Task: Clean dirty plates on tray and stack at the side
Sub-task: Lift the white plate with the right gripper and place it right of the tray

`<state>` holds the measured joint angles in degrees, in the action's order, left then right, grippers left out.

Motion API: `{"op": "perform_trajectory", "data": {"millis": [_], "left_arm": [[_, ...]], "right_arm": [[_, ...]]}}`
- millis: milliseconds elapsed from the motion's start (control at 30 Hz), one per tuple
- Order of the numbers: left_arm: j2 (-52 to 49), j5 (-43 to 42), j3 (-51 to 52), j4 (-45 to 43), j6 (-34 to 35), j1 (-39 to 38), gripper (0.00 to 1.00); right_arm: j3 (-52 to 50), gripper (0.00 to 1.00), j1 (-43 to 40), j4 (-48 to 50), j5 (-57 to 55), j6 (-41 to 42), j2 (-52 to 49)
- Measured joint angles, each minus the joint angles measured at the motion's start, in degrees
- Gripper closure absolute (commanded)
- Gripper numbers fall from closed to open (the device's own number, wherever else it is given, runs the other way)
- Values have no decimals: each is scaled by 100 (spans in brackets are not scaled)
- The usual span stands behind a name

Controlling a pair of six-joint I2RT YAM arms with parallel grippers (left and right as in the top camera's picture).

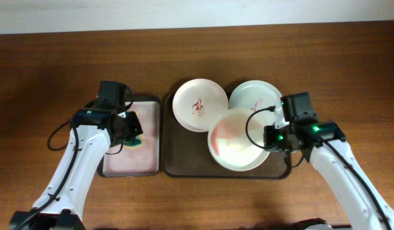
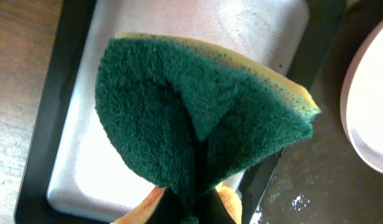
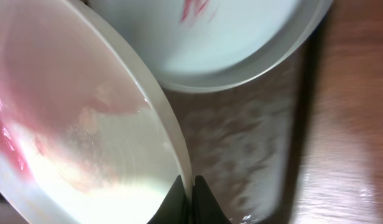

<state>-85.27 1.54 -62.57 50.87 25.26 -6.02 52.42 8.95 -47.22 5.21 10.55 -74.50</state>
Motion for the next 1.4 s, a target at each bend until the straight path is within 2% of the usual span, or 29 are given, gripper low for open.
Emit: {"op": "perform_trajectory", "data": {"millis": [100, 400, 533, 800, 900, 1000, 1167, 1300, 1400], "left_arm": [[-87, -20, 0, -20, -310, 0, 100], [-737, -26, 0, -94, -741, 0, 100], [-1047, -44, 0, -188, -979, 0, 100], [-1141, -50, 0, -337, -1014, 0, 100], [-1141, -61, 0, -341, -1032, 0, 100], [-1141, -66, 0, -341, -1034, 0, 100], [-1141, -66, 0, -343, -1034, 0, 100], [-1141, -66, 0, -339, -1034, 0, 100], [-1141, -66, 0, -341, -1034, 0, 100]], "right_arm": [[9, 96, 0, 111, -356, 0, 330], [9, 96, 162, 122, -1172, 2, 352], [9, 96, 1311, 267, -2492, -2, 352], [9, 96, 3265, 981, -5016, -22, 352], [9, 96, 3864, 1386, -6059, -289, 352], [9, 96, 4113, 1591, -6717, -431, 352], [9, 96, 4118, 1596, -6959, -404, 352], [20, 96, 3672, 1287, -6118, 310, 352], [20, 96, 2710, 997, -5040, 1084, 352]]}}
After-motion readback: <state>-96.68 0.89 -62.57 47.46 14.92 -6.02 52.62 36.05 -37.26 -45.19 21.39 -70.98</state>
